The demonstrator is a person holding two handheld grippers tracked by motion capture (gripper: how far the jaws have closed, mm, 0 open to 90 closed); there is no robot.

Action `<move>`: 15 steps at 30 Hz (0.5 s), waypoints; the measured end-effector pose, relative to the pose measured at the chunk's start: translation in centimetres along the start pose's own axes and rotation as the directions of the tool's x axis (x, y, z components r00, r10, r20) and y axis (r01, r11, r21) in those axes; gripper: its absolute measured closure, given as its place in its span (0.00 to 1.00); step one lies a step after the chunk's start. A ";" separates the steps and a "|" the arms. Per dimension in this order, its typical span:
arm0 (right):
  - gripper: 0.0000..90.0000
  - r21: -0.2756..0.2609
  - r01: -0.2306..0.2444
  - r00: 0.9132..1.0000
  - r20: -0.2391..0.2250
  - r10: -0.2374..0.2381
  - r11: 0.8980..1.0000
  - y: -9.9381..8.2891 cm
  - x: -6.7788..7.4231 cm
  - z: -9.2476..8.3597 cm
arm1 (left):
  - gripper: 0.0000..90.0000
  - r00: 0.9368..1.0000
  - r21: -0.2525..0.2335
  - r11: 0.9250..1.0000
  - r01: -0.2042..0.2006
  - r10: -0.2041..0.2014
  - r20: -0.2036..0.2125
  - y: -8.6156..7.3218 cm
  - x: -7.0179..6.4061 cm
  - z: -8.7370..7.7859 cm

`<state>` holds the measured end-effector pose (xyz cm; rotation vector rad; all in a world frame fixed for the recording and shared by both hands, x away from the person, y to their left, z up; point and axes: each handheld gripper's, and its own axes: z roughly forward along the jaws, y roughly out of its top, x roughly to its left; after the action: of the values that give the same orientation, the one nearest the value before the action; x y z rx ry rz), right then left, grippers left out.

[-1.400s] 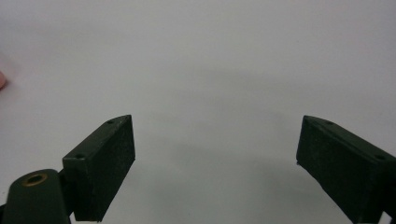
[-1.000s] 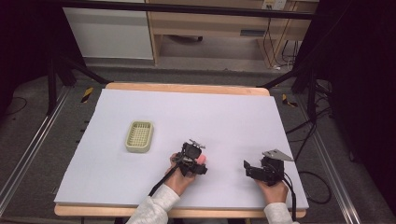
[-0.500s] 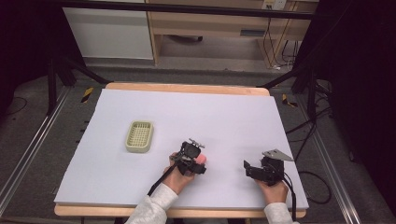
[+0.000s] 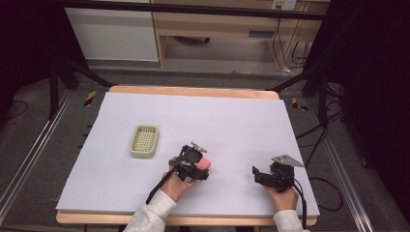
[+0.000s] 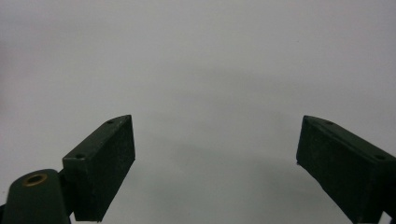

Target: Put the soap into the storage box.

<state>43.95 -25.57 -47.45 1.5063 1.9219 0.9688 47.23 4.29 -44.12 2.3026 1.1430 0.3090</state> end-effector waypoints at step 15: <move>0.13 -0.001 0.001 1.000 0.003 -0.001 1.000 0.0 0.0 0.0 | 0.41 1.000 -0.043 0.999 -0.002 0.002 -0.017 -0.8 2.3 -3.3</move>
<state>43.93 -25.59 -47.43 1.5053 1.9192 0.9671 46.75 7.67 -41.93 2.2681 1.1320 0.3513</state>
